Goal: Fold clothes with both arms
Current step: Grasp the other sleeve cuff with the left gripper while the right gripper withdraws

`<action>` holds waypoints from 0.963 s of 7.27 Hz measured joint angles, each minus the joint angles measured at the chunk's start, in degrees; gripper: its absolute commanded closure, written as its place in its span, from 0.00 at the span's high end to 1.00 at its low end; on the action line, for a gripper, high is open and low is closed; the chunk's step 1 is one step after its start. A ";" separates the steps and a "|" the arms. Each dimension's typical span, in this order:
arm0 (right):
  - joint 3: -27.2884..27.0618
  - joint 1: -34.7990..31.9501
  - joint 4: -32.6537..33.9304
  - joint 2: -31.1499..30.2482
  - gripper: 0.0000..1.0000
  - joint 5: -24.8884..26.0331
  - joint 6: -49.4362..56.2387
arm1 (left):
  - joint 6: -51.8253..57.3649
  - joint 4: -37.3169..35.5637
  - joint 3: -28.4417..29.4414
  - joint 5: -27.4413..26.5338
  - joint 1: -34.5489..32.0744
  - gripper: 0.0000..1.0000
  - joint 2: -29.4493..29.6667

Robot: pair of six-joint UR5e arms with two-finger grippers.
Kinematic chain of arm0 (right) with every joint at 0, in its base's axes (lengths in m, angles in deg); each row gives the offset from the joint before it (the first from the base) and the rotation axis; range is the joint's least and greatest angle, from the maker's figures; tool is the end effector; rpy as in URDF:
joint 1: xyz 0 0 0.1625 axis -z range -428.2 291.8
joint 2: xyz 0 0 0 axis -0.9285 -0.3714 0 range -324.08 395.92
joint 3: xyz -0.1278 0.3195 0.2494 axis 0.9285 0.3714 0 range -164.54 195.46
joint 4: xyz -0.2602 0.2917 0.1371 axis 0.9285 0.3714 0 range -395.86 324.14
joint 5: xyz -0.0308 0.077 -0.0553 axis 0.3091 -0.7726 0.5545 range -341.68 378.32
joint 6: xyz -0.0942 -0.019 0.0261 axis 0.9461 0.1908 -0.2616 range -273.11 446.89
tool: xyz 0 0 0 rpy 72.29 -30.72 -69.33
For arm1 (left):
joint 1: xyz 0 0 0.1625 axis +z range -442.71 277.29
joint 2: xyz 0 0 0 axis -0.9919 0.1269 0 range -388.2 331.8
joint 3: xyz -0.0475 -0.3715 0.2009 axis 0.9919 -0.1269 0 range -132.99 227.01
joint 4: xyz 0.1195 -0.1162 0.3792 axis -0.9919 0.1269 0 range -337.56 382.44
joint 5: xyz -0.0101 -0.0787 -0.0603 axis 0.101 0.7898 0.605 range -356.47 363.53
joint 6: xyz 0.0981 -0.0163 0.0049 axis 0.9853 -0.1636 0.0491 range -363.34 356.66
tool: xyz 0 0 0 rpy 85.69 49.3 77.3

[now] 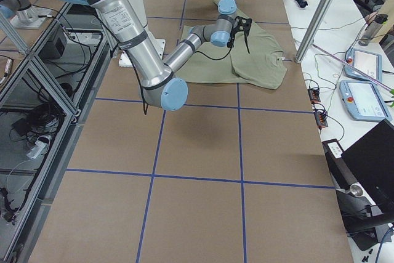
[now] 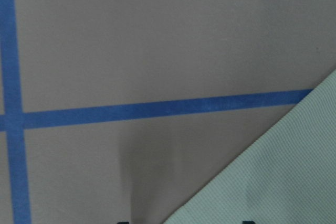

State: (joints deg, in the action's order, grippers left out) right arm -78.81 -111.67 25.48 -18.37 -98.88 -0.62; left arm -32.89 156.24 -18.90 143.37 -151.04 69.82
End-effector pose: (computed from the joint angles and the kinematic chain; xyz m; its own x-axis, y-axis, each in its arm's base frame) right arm -0.4239 -0.5227 0.1951 0.2772 0.2097 0.9376 -0.2913 0.9483 -0.1259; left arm 0.1515 -0.5363 0.7024 0.5683 0.0889 -0.8180 -0.0534 0.9960 0.0712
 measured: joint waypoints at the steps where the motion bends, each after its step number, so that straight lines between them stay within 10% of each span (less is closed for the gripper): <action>1: -0.37 -0.20 0.00 -0.40 0.99 -0.15 0.13 | -0.09 0.06 0.04 0.06 0.28 0.69 0.03; 7: -0.67 0.09 -0.21 -0.80 0.99 0.29 -0.38 | -0.13 0.12 0.11 -0.03 0.48 0.33 -0.30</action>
State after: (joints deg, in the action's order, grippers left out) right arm -79.48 -111.58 25.27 -19.16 -98.59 -1.00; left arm -33.02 156.35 -18.79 143.34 -150.56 69.51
